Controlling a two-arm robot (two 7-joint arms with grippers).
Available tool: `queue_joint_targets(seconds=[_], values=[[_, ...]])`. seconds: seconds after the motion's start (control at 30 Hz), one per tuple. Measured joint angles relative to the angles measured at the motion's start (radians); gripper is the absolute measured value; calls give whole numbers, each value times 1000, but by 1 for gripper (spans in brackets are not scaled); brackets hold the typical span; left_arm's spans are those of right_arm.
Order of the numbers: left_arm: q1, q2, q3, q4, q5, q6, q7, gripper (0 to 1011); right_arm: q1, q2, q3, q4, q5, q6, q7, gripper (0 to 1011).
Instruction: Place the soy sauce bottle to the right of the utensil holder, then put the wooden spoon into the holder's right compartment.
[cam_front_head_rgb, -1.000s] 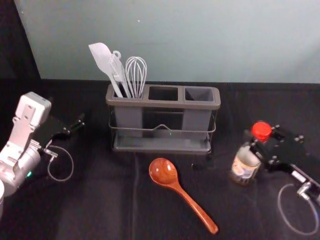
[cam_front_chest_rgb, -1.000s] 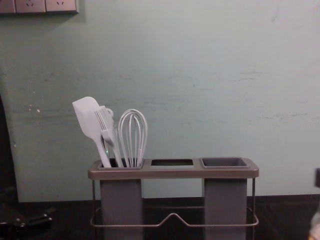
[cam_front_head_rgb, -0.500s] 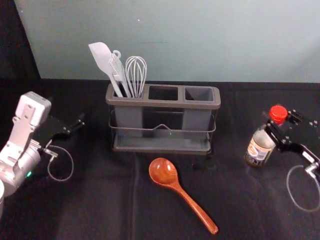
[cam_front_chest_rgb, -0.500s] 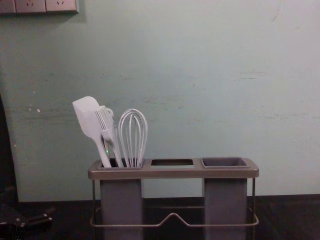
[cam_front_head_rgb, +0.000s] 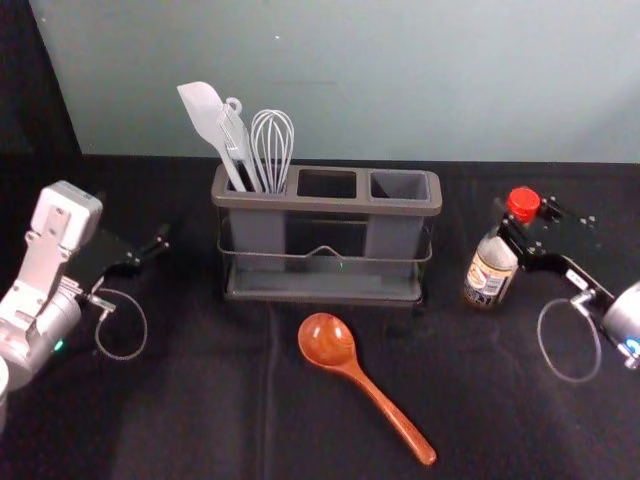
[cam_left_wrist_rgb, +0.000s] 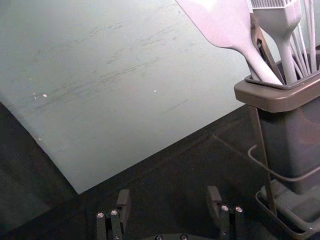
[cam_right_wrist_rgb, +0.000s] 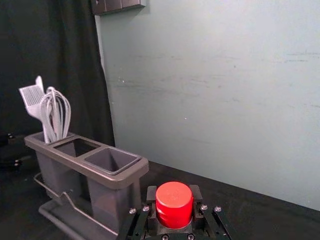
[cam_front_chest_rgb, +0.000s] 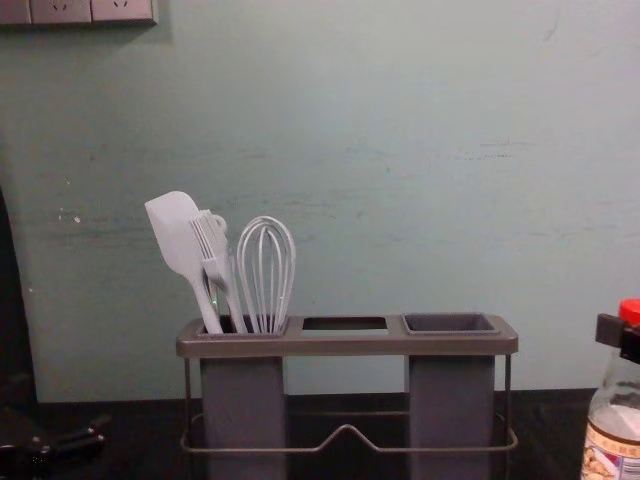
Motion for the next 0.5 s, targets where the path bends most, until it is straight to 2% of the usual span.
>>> queue_joint_targets(seconds=[0.23,0.5], values=[[0,0,0,0,0,0,0,1005,52,-19,-17,46,-5,11,-1,392],[0,0,0,0,0,0,0,1005,86,-35,-30,71,-4,21,0,392]])
